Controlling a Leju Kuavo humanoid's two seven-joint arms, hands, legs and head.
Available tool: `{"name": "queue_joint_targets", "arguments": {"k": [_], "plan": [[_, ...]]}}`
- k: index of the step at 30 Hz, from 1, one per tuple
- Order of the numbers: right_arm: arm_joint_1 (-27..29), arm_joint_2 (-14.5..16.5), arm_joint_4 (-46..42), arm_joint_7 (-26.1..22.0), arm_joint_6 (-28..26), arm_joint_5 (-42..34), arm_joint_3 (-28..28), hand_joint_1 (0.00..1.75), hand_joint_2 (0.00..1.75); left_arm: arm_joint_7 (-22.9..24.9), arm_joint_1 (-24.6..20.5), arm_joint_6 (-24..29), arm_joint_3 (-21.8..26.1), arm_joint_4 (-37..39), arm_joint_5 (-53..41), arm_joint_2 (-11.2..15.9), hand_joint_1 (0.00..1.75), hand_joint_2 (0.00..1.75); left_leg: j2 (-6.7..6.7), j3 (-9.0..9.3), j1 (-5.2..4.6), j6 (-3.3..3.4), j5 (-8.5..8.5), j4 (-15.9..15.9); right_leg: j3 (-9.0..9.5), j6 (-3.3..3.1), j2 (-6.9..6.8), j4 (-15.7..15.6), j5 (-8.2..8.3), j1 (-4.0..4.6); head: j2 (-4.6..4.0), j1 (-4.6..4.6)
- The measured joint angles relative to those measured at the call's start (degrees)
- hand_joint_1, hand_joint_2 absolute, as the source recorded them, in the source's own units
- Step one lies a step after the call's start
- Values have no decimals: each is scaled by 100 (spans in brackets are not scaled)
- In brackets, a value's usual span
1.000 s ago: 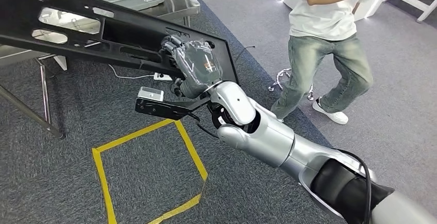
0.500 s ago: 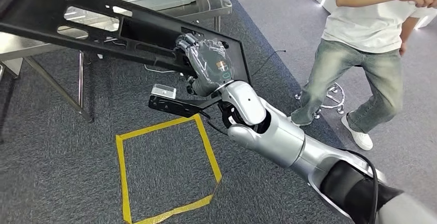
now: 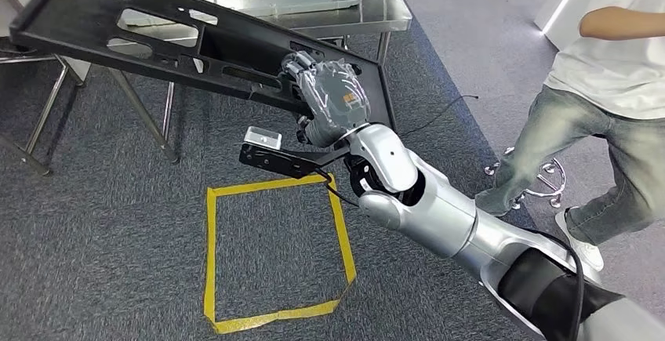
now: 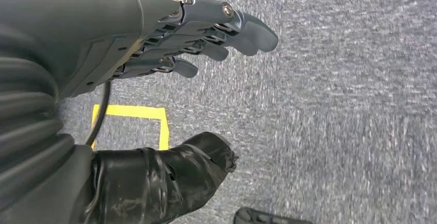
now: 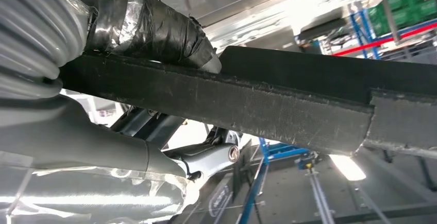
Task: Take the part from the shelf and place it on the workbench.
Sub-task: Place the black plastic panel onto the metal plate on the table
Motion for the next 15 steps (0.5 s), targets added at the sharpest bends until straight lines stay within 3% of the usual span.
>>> {"name": "queue_joint_targets", "arguments": {"k": [2, 3, 4, 5, 6, 7, 9, 13, 15], "plan": [[16, -42, -20, 39, 40, -238, -19, 175, 175, -2, -15, 60, -1, 0, -8, 1, 0, 175, -60, 13, 8, 38, -5, -3, -370, 23, 230, 762, -345, -20, 0, 13], [33, -55, -21, 81, 79, -455, -30, 175, 175, -3, -22, 95, -1, 0, -8, 1, 0, 175, -97, 15, 7, 50, -8, 2, -566, 28, 279, 1118, -455, -24, 0, 16], [52, -71, -15, 141, 111, -700, -37, 175, 175, -2, -23, 117, -1, 0, -5, 2, 0, 175, -134, 18, 7, 54, -14, 7, -685, 28, 298, 1297, -456, -26, 0, 16], [64, -88, -5, 211, 130, -913, -44, 175, 175, 2, -23, 123, -1, 0, -3, 2, 0, 175, -170, 22, 6, 54, -21, 17, -699, 22, 306, 1250, -341, -28, 0, 17], [67, -110, 12, 278, 122, -1046, -54, 175, 175, 9, -22, 113, -1, 0, -3, 3, 0, 175, -206, 26, 6, 49, -30, 31, -599, 10, 310, 971, -132, -29, 0, 18], [62, -136, 32, 336, 90, -1119, -72, 175, 175, 22, -22, 97, -1, 0, -3, 3, 0, 175, -239, 26, 7, 38, -43, 47, -433, -9, 321, 558, 97, -31, 0, 19], [37, -179, 73, 413, -36, -1230, -133, 175, 175, 55, -22, 75, -1, 0, 1, 5, 0, 175, -289, 1, -13, -3, -66, 88, -137, -43, 359, -116, 353, -23, 0, 14], [2, -221, 151, 661, -435, -1441, -295, 175, 175, 97, -2, 61, -1, 0, 19, 12, 0, 175, -309, -25, -16, -111, -68, 85, -56, -130, 365, -315, 395, -18, 0, 9], [-43, -263, 188, 772, -562, -1308, -381, 175, 175, 100, -1, 49, -1, 0, 17, 12, 0, 175, -233, -133, -7, -168, -238, 321, -33, -198, 337, -365, 426, -42, 0, -4]]}}
